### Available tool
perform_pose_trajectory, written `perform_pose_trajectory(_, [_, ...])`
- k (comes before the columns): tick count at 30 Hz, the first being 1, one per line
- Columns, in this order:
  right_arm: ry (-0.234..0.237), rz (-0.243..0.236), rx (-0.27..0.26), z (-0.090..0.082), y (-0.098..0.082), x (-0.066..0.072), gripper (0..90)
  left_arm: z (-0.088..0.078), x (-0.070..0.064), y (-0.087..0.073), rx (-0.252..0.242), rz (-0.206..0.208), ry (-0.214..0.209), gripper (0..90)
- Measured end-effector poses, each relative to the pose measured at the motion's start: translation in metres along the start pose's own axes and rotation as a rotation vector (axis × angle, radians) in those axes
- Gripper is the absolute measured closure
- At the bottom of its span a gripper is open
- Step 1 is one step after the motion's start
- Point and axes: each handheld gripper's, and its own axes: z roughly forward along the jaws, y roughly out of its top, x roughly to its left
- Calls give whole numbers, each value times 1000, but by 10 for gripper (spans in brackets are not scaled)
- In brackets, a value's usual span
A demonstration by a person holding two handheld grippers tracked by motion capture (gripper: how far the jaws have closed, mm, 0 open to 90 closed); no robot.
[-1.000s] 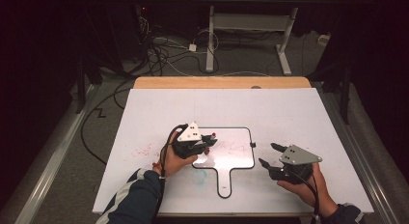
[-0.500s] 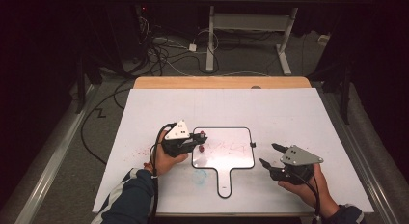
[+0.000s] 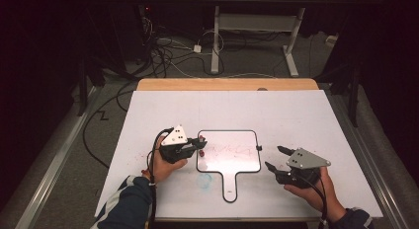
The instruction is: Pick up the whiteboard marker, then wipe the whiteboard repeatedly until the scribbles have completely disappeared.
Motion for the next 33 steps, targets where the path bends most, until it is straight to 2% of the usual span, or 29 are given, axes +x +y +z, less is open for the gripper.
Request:
perform_pose_trajectory(7, [5,15,-20,0,2,-3,344,11,0,5,-9,5,-12,790])
perform_pose_trajectory(13, [6,25,-27,-2,-1,-4,307,25,-3,14,-6,28,-26,790])
perform_pose_trajectory(19, [-18,37,-64,-10,-2,-5,270,51,-14,28,-10,63,-59,790])
perform_pose_trajectory(23, [-26,41,-67,-17,-8,-7,274,66,-21,37,-10,89,-75,790])
perform_pose_trajectory(28, [-20,44,-69,-20,-12,-8,274,86,-27,46,-29,80,-113,790])
perform_pose_trajectory(33, [-22,43,-70,-22,-15,-10,276,109,-41,62,-12,138,-150,790])
